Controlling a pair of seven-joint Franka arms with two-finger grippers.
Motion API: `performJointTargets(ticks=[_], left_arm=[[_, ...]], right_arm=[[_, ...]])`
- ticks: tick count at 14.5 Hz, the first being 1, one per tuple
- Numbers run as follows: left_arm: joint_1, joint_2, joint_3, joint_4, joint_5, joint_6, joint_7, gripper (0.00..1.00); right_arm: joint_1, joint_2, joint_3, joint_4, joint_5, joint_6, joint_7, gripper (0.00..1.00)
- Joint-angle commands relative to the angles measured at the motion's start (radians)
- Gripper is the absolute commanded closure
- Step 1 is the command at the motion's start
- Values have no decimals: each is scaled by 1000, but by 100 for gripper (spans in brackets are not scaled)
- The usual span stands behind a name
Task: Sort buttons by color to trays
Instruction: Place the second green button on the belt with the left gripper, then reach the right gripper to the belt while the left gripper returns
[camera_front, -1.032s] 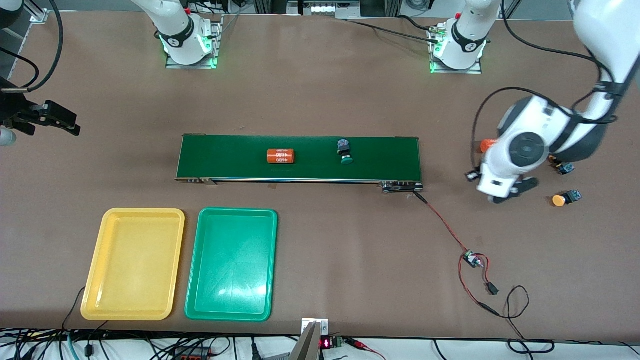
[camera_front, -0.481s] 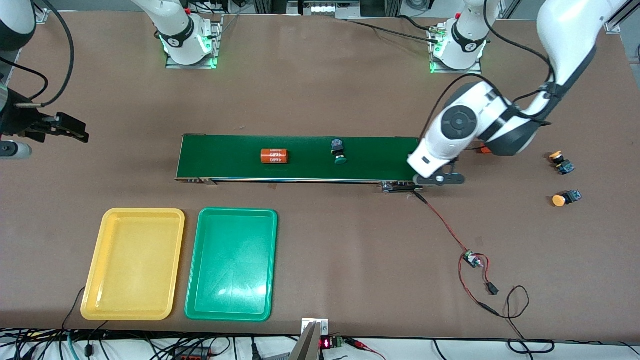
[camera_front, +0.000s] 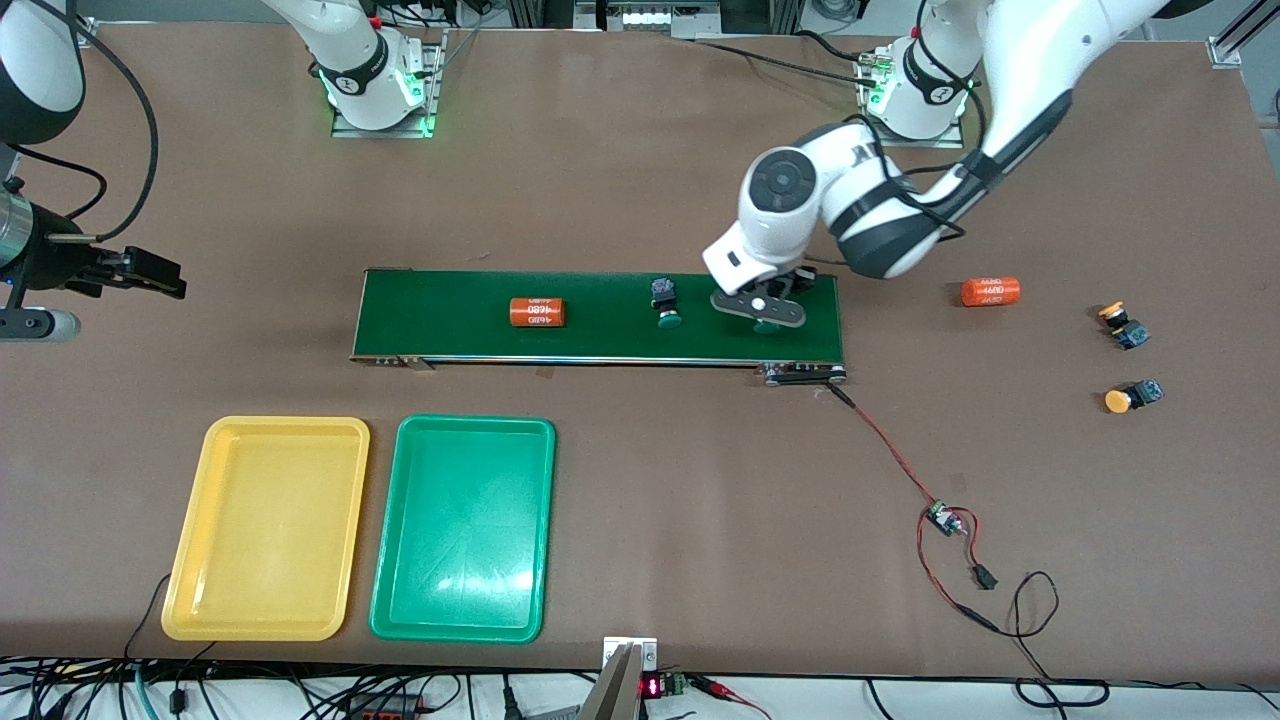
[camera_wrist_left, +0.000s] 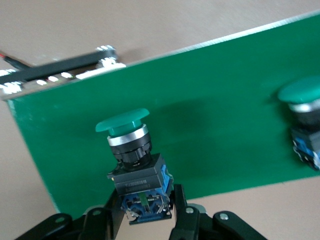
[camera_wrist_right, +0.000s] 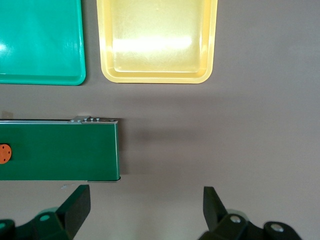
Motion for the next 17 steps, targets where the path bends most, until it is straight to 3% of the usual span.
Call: performJointTargets(ticks=[1,3,4,5,11,13,17], left_arm=[[-14,41,28,25,20,-12,1,80],[-16,42,37,26,68,-12,1,75],[-16,44,45,26,75,-12,-1,49],[-17,48,45,26,79,-4,1,0],[-5,33,10,117,63,-33,11,0],[16,33,-22,167,63,-120,5,0],[49,39,-10,282,63,-270,14,0]], right_arm=[[-2,9,6,8,5,0,-1,0],[7,18,12,7,11,14,5,0],[15,23,12,7,16,23,5,0],[16,24,12,7,16,33,5,0],[54,49,14,7,19,25,8,0],[87,49,14,2,19,27,28,0],[186,73,14,5,46,46,73,0]])
